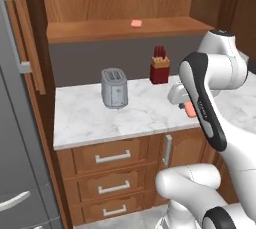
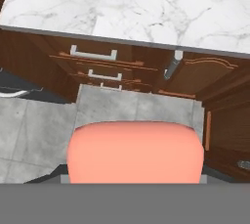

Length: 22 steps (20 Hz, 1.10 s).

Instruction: Pick up the bar soap and bar soap from the sink, and place them back in the cabinet, and close the cabinet doors.

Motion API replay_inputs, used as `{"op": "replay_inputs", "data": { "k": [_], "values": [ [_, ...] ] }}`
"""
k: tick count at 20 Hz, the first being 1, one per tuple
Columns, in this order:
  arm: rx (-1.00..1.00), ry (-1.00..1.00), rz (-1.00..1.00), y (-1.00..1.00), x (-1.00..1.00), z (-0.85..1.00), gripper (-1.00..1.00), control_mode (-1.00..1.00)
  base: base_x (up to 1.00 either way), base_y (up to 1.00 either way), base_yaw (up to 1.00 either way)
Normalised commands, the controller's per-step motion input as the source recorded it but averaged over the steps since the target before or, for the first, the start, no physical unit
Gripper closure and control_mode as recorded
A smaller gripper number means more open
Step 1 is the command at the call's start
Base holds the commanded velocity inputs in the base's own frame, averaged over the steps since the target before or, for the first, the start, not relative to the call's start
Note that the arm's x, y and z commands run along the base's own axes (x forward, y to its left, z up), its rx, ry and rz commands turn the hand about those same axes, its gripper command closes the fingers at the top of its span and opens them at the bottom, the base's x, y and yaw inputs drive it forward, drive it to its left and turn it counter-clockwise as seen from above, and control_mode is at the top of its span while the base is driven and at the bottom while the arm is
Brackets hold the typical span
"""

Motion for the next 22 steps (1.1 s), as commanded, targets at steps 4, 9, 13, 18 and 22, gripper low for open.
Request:
{"op": "replay_inputs", "data": {
  "k": [4, 9, 13, 18, 22],
  "values": [
    [0.00, 0.00, 0.00, 0.00, 0.00, 0.00, 1.00, 1.00, 0.52, 0.00, 0.00],
    [0.00, 0.00, 0.00, 0.00, 0.00, 0.00, 1.00, 1.00, 0.58, 0.00, 0.00],
    [0.00, 0.00, 0.00, 0.00, 0.00, 0.00, 1.00, 1.00, 0.56, 0.00, 0.00],
    [0.00, 0.00, 0.00, 0.00, 0.00, 0.00, 1.00, 1.00, 0.50, 0.00, 0.00],
    [0.00, 0.00, 0.00, 0.00, 0.00, 0.00, 1.00, 1.00, 0.46, 0.00, 0.00]
  ]
}}
